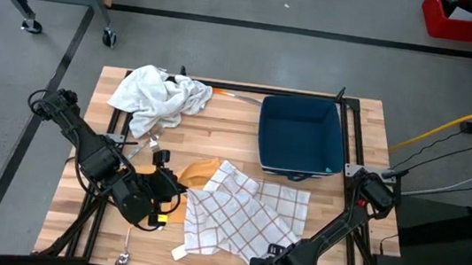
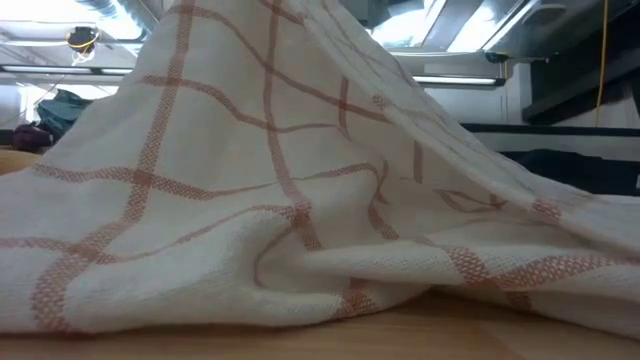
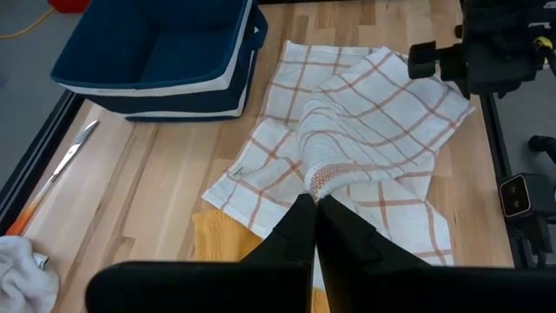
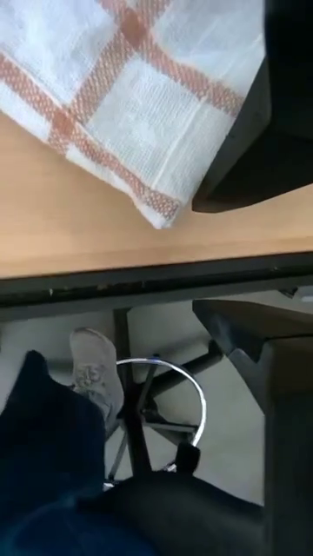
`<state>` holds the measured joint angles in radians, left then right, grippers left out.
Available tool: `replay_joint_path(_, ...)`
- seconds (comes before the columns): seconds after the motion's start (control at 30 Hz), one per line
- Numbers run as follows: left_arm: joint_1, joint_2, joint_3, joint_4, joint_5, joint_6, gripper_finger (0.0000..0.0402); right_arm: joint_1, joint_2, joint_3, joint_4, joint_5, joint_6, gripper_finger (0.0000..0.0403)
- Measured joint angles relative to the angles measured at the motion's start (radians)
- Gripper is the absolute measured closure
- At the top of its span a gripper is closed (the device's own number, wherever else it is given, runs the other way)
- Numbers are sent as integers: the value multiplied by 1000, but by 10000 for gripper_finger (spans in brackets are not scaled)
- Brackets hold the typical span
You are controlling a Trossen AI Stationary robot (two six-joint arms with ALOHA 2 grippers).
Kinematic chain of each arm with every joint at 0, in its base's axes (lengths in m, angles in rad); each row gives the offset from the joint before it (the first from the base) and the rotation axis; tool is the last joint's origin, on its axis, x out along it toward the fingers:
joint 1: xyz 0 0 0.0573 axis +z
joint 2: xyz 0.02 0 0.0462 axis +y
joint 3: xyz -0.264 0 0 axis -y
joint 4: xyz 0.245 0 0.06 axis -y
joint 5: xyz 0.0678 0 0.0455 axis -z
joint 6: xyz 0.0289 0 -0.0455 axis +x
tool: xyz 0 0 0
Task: Fold towel
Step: Fold the white-and-brown checkered towel
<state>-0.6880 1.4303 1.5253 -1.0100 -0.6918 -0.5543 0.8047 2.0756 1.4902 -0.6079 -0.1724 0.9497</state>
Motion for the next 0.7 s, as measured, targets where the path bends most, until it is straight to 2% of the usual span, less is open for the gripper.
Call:
replay_joint_path(0.07, 0, 0, 0, 0, 0, -9, 401, 0, -3, 0, -10, -28, 15, 232)
replay_joint_path(0.23, 0, 0, 0, 0, 0, -9, 401, -9, -4, 0, -9, -181, 69, 237)
replay_joint_path(0.3, 0, 0, 0, 0, 0, -9, 401, -14, -4, 0, -1, -198, 71, 237)
replay_joint_path(0.37, 0, 0, 0, 0, 0, -9, 401, -19, -4, 0, 10, -177, 67, 237)
replay_joint_path(0.53, 0, 0, 0, 0, 0, -7, 401, -34, -4, 0, 5, -43, 67, 237)
replay_joint_path(0.7, 0, 0, 0, 0, 0, -7, 401, -45, -4, 0, -7, -34, 152, 237)
